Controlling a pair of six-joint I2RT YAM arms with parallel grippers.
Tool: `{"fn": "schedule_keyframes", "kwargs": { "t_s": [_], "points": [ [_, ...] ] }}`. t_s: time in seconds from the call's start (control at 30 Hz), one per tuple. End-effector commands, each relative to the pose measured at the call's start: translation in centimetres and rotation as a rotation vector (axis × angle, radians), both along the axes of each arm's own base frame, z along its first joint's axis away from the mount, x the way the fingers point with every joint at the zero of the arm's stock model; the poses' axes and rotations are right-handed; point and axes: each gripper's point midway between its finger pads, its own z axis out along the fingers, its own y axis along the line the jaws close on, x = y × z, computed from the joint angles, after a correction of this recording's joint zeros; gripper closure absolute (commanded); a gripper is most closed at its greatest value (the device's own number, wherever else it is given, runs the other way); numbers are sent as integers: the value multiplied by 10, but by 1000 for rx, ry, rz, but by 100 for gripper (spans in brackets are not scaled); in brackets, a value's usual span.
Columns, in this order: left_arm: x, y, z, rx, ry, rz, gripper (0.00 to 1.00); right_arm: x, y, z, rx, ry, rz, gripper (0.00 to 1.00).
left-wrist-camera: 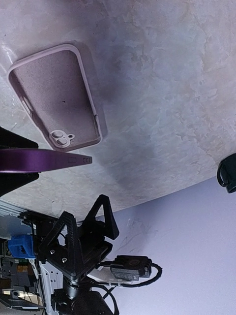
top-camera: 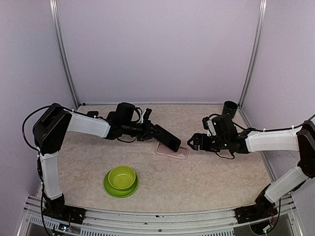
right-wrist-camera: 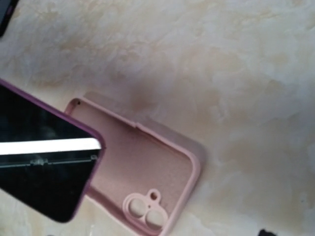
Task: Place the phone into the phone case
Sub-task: Place the phone case at the center of the board, then install the phone on the phone case.
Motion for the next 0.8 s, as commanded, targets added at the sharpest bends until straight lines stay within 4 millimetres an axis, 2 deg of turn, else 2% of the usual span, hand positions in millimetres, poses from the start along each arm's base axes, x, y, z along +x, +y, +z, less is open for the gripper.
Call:
{"fn": "schedule_keyframes", "kwargs": {
  "t_s": [0.0,0.3,0.57,0.77],
  "points": [
    [5,-13,12,-42,-17,-24,100,2,5,1,65,-5,0,13],
    [6,-25,1,-33,4,-35,100,1,7,-7,69,15,1,13],
    [4,-31,-14,-18,33,-32,100,0,14,-16,92,39,17,13],
    [8,-33,-18,-21,37,-26,100,-1,17,-20,104,47,33,13]
  ]
}}
